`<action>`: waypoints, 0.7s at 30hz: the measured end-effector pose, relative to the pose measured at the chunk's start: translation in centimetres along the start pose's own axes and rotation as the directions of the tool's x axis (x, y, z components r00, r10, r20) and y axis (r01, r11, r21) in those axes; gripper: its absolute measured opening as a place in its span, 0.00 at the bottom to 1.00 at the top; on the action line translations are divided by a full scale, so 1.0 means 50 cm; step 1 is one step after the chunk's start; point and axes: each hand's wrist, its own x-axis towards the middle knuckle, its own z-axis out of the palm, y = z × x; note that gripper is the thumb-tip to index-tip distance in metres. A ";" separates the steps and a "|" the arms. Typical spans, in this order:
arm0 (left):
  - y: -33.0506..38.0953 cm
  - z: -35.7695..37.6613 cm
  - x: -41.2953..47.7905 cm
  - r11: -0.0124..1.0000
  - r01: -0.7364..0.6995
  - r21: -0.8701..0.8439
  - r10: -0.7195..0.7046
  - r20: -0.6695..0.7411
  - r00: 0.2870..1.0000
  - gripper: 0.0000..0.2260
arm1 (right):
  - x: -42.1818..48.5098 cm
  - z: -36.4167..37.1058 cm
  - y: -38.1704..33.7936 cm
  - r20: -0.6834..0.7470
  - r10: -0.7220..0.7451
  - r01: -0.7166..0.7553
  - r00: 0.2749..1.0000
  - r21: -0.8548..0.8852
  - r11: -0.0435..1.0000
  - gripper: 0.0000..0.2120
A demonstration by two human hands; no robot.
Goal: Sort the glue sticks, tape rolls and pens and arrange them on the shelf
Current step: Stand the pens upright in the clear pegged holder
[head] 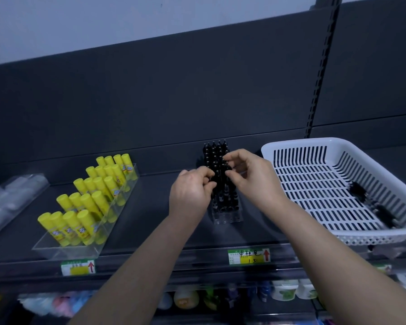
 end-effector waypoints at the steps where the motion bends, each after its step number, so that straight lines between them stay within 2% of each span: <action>1: 0.001 -0.001 -0.001 1.000 0.003 -0.011 -0.003 0.001 1.000 0.12 | 0.003 0.003 -0.001 0.003 -0.003 0.003 1.000 -0.003 1.000 0.13; 6: -0.006 -0.016 0.001 0.992 0.077 -0.102 -0.088 -0.107 0.990 0.10 | 0.012 0.011 -0.003 0.009 -0.018 0.018 1.000 -0.026 1.000 0.13; 11: -0.011 -0.030 0.008 0.986 0.160 -0.053 -0.163 -0.076 0.984 0.10 | 0.010 0.020 -0.003 0.014 -0.027 0.027 1.000 -0.030 0.999 0.12; 17: -0.014 -0.029 0.008 0.983 0.166 -0.074 -0.171 -0.068 0.983 0.10 | -0.012 0.043 0.022 0.102 -0.023 0.036 0.994 -0.120 0.992 0.14; 21: -0.007 -0.034 0.009 0.986 0.129 -0.106 -0.141 -0.106 0.984 0.09 | -0.018 0.056 0.027 0.117 0.002 0.012 0.993 -0.114 0.993 0.15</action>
